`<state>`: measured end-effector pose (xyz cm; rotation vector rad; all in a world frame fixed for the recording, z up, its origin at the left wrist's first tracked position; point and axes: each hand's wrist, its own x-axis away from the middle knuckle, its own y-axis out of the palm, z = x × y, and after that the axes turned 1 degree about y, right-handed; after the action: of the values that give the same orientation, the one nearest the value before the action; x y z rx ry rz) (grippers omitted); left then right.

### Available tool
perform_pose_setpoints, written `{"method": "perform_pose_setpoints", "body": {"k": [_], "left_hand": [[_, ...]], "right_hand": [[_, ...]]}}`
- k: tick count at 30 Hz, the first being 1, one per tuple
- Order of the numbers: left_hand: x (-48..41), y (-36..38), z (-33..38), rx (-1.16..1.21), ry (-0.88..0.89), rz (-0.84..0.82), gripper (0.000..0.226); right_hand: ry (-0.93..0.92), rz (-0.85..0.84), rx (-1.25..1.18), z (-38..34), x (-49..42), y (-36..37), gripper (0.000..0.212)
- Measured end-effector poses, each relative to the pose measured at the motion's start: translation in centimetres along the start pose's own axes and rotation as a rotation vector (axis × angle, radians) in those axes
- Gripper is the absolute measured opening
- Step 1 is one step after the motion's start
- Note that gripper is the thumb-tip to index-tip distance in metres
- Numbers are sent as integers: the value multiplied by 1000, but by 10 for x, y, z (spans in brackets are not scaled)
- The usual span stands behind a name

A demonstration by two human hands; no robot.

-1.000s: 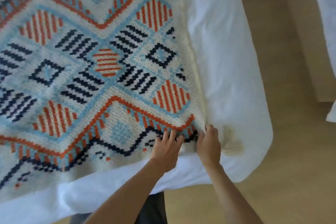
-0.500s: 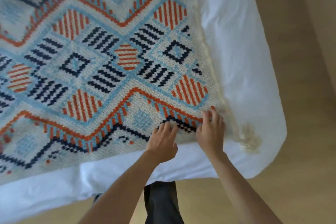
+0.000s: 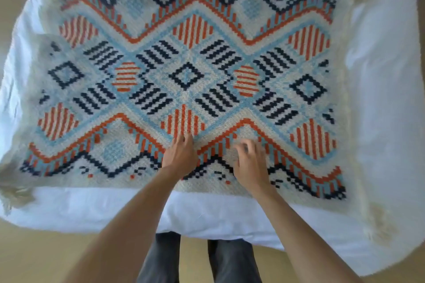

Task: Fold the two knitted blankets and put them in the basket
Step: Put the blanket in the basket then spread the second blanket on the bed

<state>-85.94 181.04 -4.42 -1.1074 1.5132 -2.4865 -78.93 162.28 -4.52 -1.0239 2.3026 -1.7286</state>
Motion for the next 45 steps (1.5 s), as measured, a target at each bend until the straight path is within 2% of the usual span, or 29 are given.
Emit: {"method": "perform_pose_setpoints", "body": {"k": [7, 15, 23, 26, 29, 32, 35, 38, 42, 45], "left_hand": [[-35, -55, -97, -47, -88, 89, 43], [-100, -128, -168, -86, -32, 110, 45], [-193, -196, -229, -75, -26, 164, 44], [-228, -221, -248, -76, -35, 209, 54], [-267, -248, -259, -63, -43, 287, 60], [-303, -274, -263, -69, 6, 370, 66], [-333, -297, -255, -97, 57, 421, 79], [-357, -311, -244, -279, 127, 365, 73], [-357, -312, -244, -561, 227, 312, 49], [-342, -301, -256, -408, 350, 294, 45]], "right_hand": [[-26, 8, 33, -59, -53, 5, 34], [12, 40, 79, -151, -135, 13, 32], [-4, 24, 145, -216, -256, 7, 37], [-41, 34, 158, -234, -312, 4, 35], [-106, 105, 185, -251, -369, -2, 41], [-158, 216, 216, -265, -425, -15, 55], [-163, 200, 268, -277, -470, -26, 67], [-223, 102, 417, -282, -492, -33, 56], [-375, 137, 486, -283, -476, -30, 32], [-350, 86, 292, -281, -460, -27, 36]]}}
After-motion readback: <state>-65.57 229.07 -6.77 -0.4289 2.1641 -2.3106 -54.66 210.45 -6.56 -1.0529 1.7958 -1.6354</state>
